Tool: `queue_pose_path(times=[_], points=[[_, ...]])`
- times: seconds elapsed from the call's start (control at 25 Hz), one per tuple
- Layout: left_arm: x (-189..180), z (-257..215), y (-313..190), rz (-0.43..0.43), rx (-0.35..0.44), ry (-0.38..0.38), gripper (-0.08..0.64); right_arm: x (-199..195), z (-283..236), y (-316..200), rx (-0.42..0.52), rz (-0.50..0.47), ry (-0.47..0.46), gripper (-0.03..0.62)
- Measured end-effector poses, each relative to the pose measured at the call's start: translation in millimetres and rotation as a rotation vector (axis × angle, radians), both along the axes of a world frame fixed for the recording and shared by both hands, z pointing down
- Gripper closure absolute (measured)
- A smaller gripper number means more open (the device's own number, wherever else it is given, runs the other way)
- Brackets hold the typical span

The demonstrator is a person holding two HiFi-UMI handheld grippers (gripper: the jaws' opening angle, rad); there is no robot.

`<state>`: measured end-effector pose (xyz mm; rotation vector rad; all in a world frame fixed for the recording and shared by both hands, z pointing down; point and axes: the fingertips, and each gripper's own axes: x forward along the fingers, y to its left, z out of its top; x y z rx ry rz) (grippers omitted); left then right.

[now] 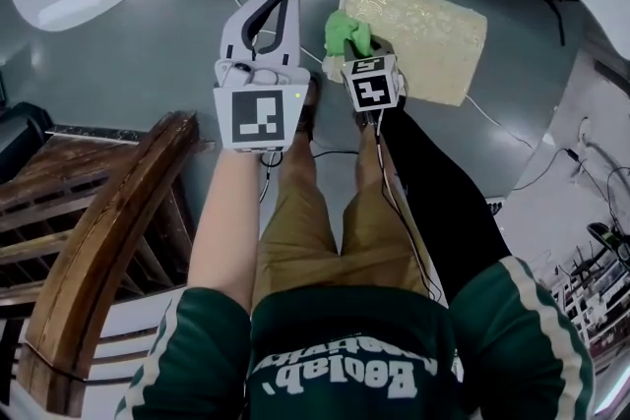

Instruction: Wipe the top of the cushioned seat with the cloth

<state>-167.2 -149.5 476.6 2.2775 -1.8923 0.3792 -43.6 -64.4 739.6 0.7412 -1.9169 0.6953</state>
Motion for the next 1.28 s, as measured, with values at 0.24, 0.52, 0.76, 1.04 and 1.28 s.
queue_pose_path(times=[0.24, 0.52, 0.76, 1.04, 1.28], points=[[40, -4, -19, 0.046, 0.009, -0.004, 0.545, 32, -5, -16, 0.004, 0.057, -0.009, 0.511], [103, -11, -39, 0.080, 0.012, 0.012, 0.545, 149, -5, -37, 0.007, 0.181, 0.044, 0.511], [152, -14, -50, 0.083, 0.010, 0.056, 0.545, 279, -3, -46, 0.044, 0.268, 0.128, 0.511], [194, -14, -51, 0.110, 0.015, 0.044, 0.545, 360, 19, -25, -0.058, 0.336, 0.216, 0.514], [194, -7, -42, 0.116, 0.007, 0.043, 0.545, 364, 15, -22, -0.054, 0.434, 0.217, 0.514]])
